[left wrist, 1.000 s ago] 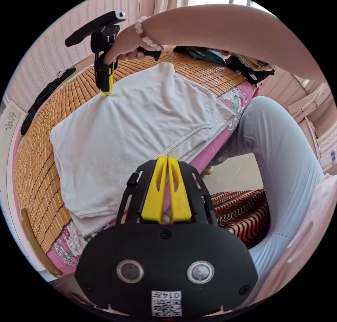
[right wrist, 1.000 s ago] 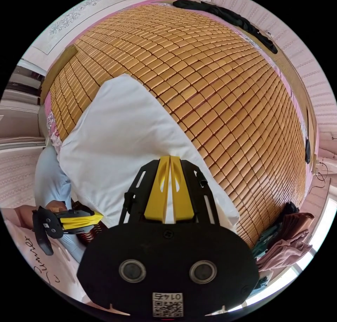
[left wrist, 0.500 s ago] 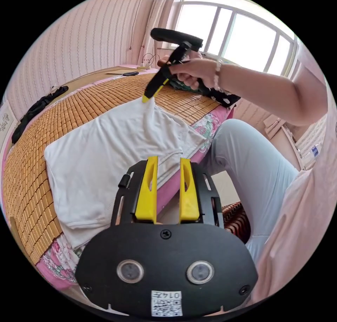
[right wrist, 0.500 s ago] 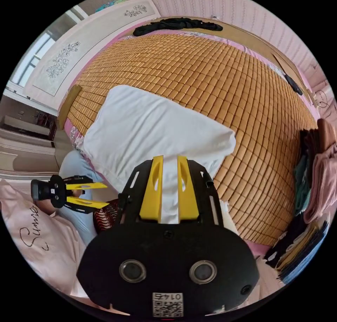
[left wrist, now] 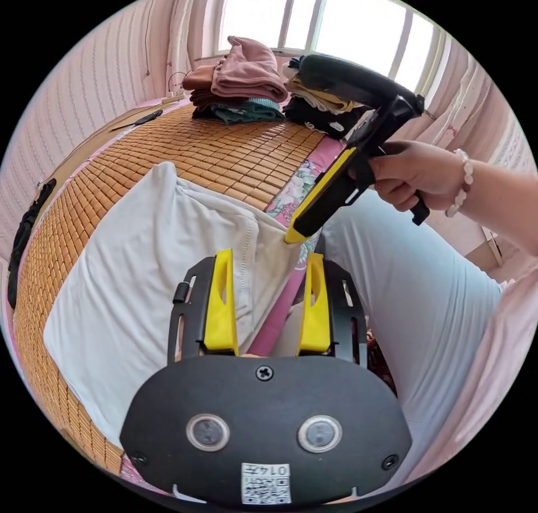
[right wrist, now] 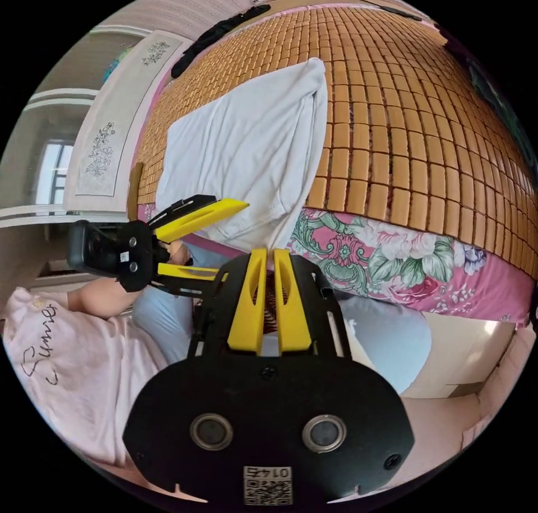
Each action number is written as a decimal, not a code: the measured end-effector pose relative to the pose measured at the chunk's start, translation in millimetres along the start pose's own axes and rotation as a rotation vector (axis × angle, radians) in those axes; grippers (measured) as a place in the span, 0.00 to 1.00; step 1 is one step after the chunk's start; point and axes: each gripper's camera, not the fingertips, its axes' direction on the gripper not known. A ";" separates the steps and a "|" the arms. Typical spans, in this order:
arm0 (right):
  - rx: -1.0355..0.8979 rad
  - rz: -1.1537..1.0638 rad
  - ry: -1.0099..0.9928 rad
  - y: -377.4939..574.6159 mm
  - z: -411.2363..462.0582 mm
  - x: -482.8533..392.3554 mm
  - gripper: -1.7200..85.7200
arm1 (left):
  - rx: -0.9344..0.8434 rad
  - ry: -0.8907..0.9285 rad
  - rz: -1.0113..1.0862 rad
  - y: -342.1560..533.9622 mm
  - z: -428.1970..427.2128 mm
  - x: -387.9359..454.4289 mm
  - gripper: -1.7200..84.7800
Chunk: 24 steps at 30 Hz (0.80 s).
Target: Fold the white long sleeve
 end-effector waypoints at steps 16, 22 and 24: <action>0.296 0.154 -0.527 -47.2 -85.9 128.6 0.20 | -0.076 -0.110 -0.110 -31.8 -19.9 5.1 0.01; 0.432 0.267 -0.621 -82.4 -91.7 154.0 0.10 | -0.083 -0.109 -0.059 -32.8 -50.0 26.3 0.01; 0.442 0.271 -0.613 -81.8 -99.7 157.0 0.07 | -0.078 -0.112 -0.037 -34.0 -58.5 35.0 0.01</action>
